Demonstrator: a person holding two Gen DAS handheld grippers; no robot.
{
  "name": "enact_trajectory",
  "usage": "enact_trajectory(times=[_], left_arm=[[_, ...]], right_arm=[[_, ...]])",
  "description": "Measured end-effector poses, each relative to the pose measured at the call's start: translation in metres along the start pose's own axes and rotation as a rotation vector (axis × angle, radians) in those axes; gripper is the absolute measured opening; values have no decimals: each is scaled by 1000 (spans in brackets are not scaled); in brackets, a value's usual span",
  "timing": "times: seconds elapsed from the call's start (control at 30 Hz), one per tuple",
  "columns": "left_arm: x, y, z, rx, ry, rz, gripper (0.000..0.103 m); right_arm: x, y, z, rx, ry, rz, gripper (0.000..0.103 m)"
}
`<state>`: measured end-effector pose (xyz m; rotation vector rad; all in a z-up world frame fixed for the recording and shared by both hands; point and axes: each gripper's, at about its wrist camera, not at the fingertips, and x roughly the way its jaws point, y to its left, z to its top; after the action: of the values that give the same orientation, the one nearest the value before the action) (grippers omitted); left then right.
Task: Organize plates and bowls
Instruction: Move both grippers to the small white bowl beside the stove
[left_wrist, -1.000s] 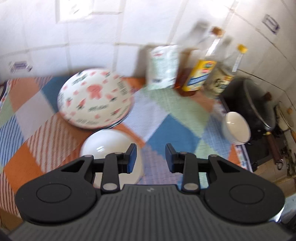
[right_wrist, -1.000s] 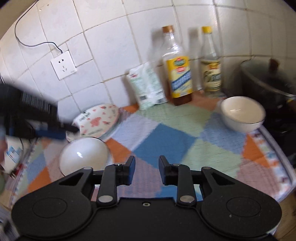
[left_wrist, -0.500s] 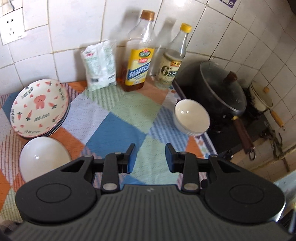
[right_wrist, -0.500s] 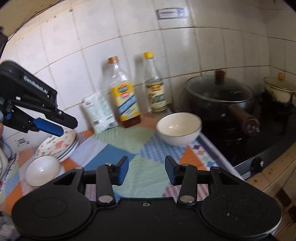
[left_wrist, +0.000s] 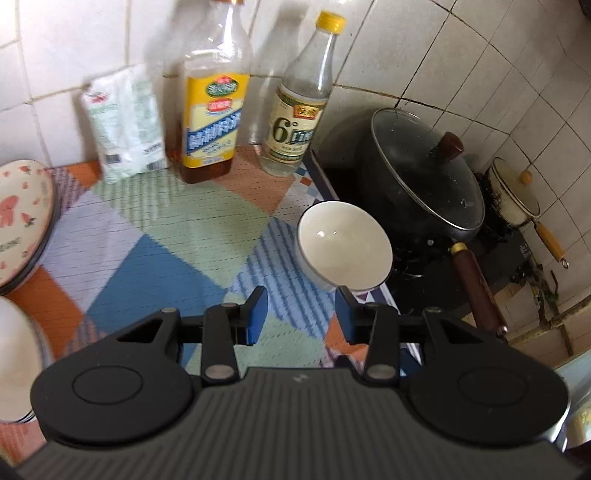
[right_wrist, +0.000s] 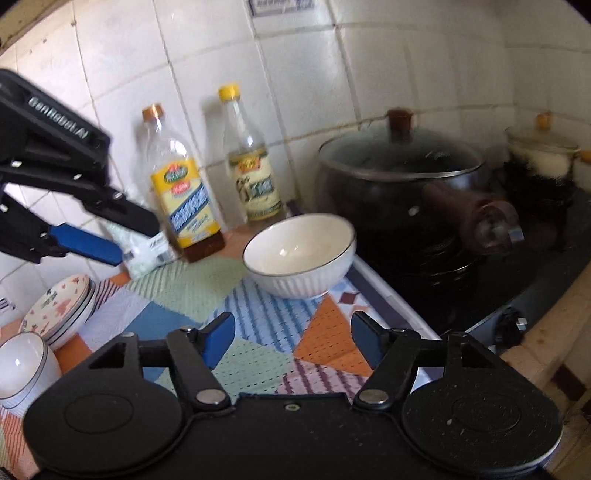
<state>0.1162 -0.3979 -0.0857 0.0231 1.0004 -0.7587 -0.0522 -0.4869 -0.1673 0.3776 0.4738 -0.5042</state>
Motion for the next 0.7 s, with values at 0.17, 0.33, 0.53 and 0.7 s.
enact_trajectory(times=[0.17, 0.33, 0.53, 0.7], left_arm=[[43, 2, 6, -32, 18, 4, 41], [82, 13, 7, -63, 45, 29, 47], [99, 22, 11, -75, 13, -27, 51], [98, 9, 19, 0, -42, -52, 56]], right_arm=[[36, 0, 2, -53, 33, -23, 88], [74, 1, -2, -111, 56, -36, 92], [107, 7, -1, -189, 78, -68, 93], [112, -3, 15, -110, 79, -4, 93]])
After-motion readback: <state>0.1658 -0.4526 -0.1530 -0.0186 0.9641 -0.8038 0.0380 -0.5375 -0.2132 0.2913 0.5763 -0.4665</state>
